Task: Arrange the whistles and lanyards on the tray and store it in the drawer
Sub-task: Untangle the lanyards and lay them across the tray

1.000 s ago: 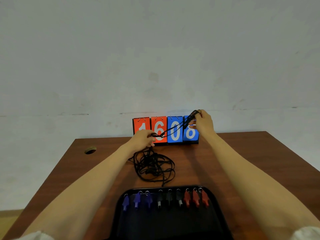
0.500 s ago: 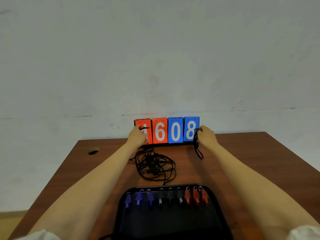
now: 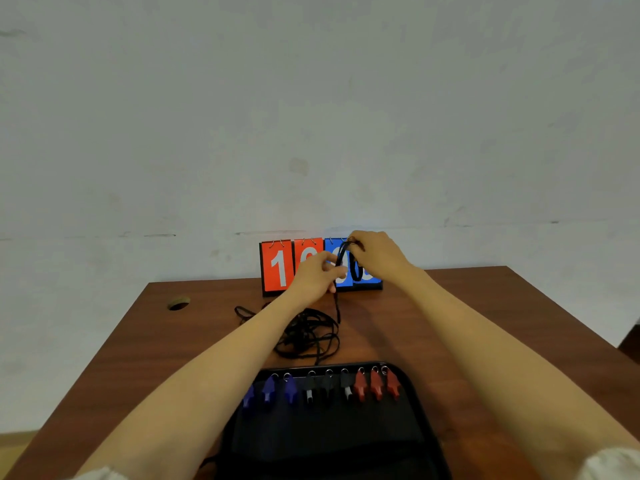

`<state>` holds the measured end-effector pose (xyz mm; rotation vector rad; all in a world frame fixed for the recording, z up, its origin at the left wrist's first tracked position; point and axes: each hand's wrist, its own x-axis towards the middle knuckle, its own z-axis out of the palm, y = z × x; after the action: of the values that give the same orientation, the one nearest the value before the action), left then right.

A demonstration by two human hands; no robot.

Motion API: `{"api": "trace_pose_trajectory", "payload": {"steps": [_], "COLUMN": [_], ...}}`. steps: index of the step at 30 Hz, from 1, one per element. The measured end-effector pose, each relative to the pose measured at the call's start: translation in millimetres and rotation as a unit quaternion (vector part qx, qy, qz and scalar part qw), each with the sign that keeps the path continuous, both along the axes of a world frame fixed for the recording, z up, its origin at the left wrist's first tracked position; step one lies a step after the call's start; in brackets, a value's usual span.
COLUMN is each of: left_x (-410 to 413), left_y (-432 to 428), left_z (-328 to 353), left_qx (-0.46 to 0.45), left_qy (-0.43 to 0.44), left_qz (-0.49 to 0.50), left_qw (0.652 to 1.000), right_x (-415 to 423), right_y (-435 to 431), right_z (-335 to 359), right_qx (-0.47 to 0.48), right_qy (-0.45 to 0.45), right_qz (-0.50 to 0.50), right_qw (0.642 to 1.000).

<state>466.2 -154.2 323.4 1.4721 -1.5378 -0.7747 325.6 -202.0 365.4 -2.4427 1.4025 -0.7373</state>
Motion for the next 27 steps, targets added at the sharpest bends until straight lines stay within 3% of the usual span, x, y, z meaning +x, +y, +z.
{"api": "trace_pose_trajectory", "payload": {"steps": [7, 12, 18, 27], "left_x": [24, 53, 77, 92], "left_y": [36, 68, 111, 152], "left_z": [16, 8, -6, -44], "left_qx": [-0.066, -0.050, -0.028, 0.032], "left_qy": [-0.019, -0.128, -0.166, -0.228], "left_qz": [0.061, 0.086, 0.108, 0.109], "left_qw": [0.996, 0.987, 0.980, 0.967], "right_x": [-22, -38, -61, -91], "right_y": [17, 36, 56, 96], "right_z": [6, 0, -25, -80], "right_qx": [0.059, 0.074, 0.047, 0.104], "right_qy": [-0.060, -0.142, -0.111, -0.096], "right_qz": [0.001, -0.030, -0.068, -0.086], "right_qw": [0.996, 0.987, 0.990, 0.986]}}
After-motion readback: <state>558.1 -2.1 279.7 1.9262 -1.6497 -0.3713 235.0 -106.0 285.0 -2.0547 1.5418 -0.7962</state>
